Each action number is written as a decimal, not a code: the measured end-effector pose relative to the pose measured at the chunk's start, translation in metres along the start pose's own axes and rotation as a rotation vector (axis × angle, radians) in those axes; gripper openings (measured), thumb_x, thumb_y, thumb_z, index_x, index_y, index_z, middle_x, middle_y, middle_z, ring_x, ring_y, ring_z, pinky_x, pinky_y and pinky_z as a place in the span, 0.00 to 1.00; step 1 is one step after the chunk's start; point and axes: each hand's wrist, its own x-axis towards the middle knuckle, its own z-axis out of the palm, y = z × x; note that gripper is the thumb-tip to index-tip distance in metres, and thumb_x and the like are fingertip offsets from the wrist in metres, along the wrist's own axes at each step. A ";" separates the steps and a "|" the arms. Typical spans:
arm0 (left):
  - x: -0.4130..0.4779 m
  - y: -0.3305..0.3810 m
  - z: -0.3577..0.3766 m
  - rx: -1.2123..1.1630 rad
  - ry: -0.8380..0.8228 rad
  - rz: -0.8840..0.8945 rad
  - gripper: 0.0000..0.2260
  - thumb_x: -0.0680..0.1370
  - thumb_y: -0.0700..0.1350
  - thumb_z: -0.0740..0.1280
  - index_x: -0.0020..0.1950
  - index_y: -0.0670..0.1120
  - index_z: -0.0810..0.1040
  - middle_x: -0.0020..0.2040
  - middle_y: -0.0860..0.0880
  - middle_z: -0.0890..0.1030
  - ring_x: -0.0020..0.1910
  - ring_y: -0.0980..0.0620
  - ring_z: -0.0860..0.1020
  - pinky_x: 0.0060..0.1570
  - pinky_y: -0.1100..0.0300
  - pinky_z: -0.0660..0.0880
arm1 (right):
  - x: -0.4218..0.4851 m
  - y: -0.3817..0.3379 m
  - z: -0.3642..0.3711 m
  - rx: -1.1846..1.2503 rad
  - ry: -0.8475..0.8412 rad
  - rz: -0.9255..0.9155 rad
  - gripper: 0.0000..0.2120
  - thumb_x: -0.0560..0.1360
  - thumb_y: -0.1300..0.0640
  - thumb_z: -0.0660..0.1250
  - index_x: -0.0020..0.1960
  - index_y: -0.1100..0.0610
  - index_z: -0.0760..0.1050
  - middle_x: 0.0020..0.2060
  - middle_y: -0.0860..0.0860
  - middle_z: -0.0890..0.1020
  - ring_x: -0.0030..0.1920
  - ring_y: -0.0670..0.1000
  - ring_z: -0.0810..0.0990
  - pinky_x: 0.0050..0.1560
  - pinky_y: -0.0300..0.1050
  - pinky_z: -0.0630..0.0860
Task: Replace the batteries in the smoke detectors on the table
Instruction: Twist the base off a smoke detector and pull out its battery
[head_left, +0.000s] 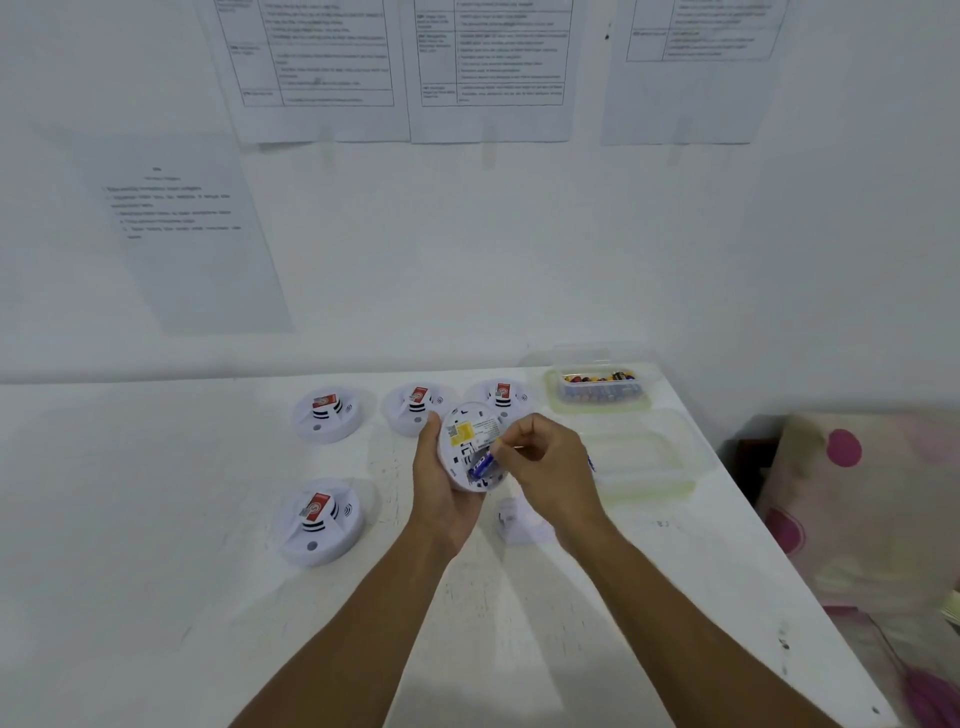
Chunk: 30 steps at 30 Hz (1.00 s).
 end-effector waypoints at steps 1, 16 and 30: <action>0.001 0.000 0.000 -0.032 -0.018 -0.011 0.23 0.80 0.59 0.57 0.54 0.45 0.85 0.57 0.40 0.82 0.55 0.42 0.80 0.60 0.47 0.73 | 0.007 -0.002 -0.009 0.004 -0.003 -0.022 0.08 0.71 0.64 0.73 0.39 0.54 0.78 0.37 0.50 0.84 0.38 0.46 0.82 0.41 0.39 0.77; -0.002 -0.002 -0.006 -0.067 -0.104 -0.064 0.37 0.61 0.55 0.80 0.66 0.42 0.76 0.64 0.36 0.78 0.65 0.35 0.74 0.56 0.40 0.77 | 0.091 0.038 -0.114 -0.787 -0.188 0.161 0.05 0.68 0.59 0.74 0.35 0.52 0.82 0.31 0.48 0.83 0.36 0.49 0.85 0.47 0.45 0.80; -0.005 0.011 -0.028 0.188 0.068 -0.057 0.17 0.81 0.48 0.58 0.63 0.41 0.78 0.57 0.41 0.83 0.53 0.45 0.82 0.50 0.54 0.81 | 0.033 0.007 -0.055 -0.285 -0.150 -0.024 0.04 0.75 0.61 0.69 0.48 0.61 0.81 0.38 0.54 0.84 0.30 0.43 0.81 0.30 0.36 0.77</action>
